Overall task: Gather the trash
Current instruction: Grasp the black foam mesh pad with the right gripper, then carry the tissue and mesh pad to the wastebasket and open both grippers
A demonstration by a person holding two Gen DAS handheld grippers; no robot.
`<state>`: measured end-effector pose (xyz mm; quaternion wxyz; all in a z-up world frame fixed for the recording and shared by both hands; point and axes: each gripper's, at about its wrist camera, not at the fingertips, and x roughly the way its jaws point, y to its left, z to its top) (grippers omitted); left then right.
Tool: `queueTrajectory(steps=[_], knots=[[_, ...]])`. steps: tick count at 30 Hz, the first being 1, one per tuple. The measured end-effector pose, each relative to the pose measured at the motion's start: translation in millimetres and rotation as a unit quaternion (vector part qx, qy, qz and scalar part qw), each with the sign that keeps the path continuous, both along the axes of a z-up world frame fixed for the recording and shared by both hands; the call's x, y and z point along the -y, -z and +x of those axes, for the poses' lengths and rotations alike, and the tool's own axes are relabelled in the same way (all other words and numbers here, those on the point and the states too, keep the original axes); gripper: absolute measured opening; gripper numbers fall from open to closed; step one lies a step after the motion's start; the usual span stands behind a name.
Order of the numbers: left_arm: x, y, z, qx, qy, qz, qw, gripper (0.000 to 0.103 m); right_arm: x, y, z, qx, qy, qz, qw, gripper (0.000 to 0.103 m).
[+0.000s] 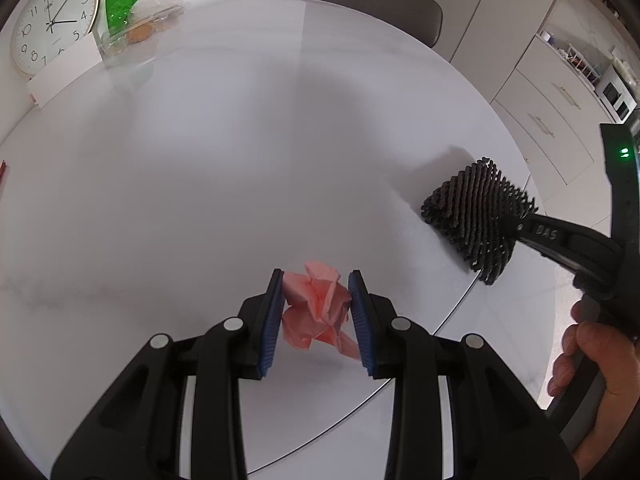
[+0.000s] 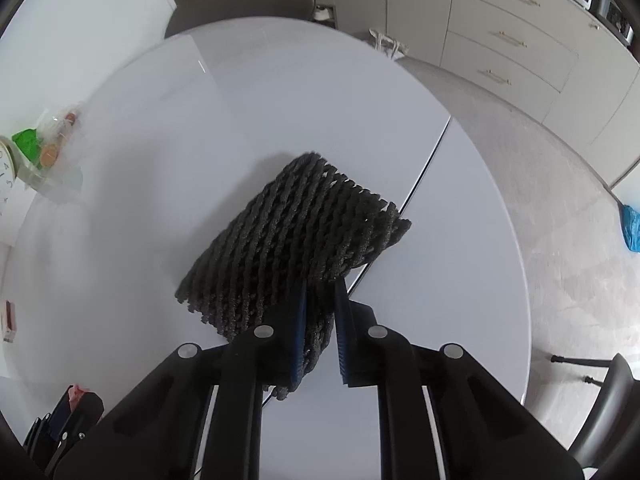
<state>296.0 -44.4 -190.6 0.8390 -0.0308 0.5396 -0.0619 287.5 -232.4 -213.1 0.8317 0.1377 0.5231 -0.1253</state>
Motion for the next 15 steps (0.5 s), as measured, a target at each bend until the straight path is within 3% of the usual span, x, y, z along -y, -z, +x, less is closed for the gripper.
queueTrajectory(steps=[9,15], knots=[[9.1,-16.5,-12.3,0.017,0.019,0.001,0.9997,0.032,-1.7,-49.0,-26.8,0.070,-0.041,-0.012,0.997,0.013],[15.3,-38.7,-44.4,0.032,0.059,-0.004,0.9977,0.032,8.1,-88.3,-118.5,0.115,-0.097,-0.008,0.989,0.013]])
